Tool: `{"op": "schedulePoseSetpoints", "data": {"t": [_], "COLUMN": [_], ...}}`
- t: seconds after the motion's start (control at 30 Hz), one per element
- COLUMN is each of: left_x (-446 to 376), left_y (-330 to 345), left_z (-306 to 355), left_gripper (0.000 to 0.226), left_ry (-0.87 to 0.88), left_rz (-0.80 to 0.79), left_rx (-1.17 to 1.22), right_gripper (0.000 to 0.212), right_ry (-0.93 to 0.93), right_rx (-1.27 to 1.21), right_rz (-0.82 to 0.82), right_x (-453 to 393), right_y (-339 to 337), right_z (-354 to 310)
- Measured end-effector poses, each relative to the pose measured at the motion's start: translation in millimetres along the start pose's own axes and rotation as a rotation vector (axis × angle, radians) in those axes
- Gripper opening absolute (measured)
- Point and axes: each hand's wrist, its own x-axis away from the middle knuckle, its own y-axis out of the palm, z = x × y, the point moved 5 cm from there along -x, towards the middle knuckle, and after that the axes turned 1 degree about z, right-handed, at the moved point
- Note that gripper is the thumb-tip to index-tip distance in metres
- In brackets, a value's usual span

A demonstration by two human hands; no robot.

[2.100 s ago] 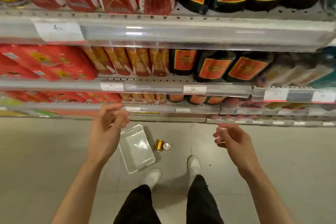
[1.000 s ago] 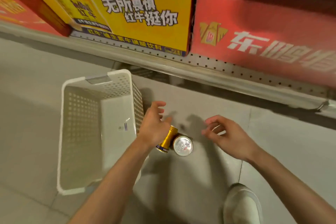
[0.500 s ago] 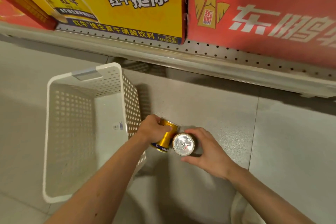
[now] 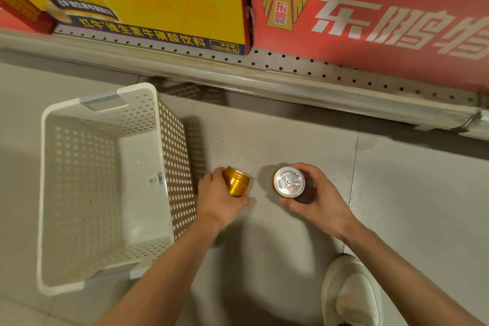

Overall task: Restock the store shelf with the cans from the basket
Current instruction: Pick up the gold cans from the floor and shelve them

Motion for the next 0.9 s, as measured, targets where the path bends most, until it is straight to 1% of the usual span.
{"op": "schedulePoseSetpoints", "data": {"t": [0.1, 0.23, 0.4, 0.43, 0.53, 0.57, 0.63, 0.7, 0.83, 0.9], "left_x": [4, 6, 7, 11, 14, 17, 26, 46, 105, 141], "left_y": [3, 7, 11, 8, 3, -2, -16, -39, -109, -153], "left_z": [-5, -11, -16, -12, -1, 6, 21, 41, 85, 107], "left_gripper": [0.094, 0.093, 0.090, 0.087, 0.065, 0.063, 0.064, 0.067, 0.066, 0.069], "left_ry": [-0.019, -0.047, -0.023, -0.015, 0.010, 0.024, 0.060, 0.095, 0.161, 0.200], "left_rz": [0.070, 0.111, 0.144, 0.145, 0.154, 0.160, 0.171, 0.145, 0.143, 0.137], "left_rx": [0.008, 0.102, 0.293, 0.331, 0.475, 0.527, 0.630, 0.695, 0.781, 0.806], "right_gripper": [0.071, 0.082, 0.072, 0.070, 0.067, 0.068, 0.069, 0.067, 0.058, 0.059], "right_ry": [-0.008, 0.008, 0.030, 0.040, 0.087, 0.105, 0.127, 0.129, 0.099, 0.089], "right_rx": [0.006, 0.023, 0.013, 0.008, -0.059, -0.097, -0.168, -0.197, -0.206, -0.212], "right_rz": [0.025, 0.046, 0.064, 0.066, 0.081, 0.088, 0.104, 0.116, 0.101, 0.082], "right_x": [2, 3, -1, 0, 0, 0, 2, 9, 31, 48], "right_y": [3, 11, 15, 13, 1, -6, -23, -46, -100, -126], "right_z": [3, 9, 6, 6, -1, -7, -25, -54, -142, -193]}}
